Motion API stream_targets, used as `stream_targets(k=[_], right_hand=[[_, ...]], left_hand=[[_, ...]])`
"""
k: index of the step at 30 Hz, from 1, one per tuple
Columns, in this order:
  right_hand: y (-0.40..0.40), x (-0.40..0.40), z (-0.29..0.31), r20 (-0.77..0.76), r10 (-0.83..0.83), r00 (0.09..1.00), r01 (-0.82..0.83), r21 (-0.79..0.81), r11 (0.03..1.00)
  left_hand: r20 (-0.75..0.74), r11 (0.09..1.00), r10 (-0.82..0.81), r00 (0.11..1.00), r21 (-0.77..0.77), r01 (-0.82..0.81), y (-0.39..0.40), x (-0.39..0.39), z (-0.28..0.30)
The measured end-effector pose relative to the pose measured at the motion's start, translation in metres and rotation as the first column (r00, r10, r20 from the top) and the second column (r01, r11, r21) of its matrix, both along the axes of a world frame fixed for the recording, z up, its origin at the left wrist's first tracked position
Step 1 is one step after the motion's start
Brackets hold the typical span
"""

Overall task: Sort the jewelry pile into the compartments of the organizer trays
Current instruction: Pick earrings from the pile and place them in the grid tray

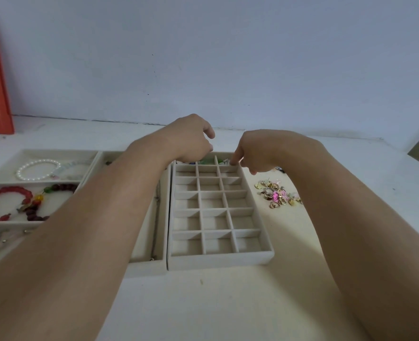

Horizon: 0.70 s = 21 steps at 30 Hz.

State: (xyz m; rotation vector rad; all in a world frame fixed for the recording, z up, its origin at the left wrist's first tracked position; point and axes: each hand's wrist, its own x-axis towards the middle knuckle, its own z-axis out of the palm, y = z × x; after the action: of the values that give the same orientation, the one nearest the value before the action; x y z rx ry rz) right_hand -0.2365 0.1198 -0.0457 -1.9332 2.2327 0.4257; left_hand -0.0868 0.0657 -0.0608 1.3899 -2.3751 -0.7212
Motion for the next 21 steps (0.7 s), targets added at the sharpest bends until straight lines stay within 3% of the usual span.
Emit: stream_targets(k=[7,12,18,21], right_hand=[[0.006,-0.001,0.008,-0.043,0.09,0.995,-0.092,-0.037,0.995],[0.011,-0.013,0.011,0.094,0.075,0.993,-0.058,-0.165,0.985],[0.031,-0.048,0.023,0.338,0.029,0.941,0.119,-0.408,0.905],[0.047,-0.062,0.018,0.361,0.031,0.932,0.135,-0.427,0.894]], left_hand=[[0.002,1.0,0.003,1.0,-0.004,-0.003,-0.001,0.0,0.0],[0.024,1.0,0.009,1.0,-0.003,-0.009,0.0,-0.002,-0.005],[0.023,0.999,-0.023,0.999,-0.029,0.024,0.012,-0.011,-0.004],[0.018,0.998,-0.059,0.998,-0.029,0.06,0.021,-0.019,-0.005]])
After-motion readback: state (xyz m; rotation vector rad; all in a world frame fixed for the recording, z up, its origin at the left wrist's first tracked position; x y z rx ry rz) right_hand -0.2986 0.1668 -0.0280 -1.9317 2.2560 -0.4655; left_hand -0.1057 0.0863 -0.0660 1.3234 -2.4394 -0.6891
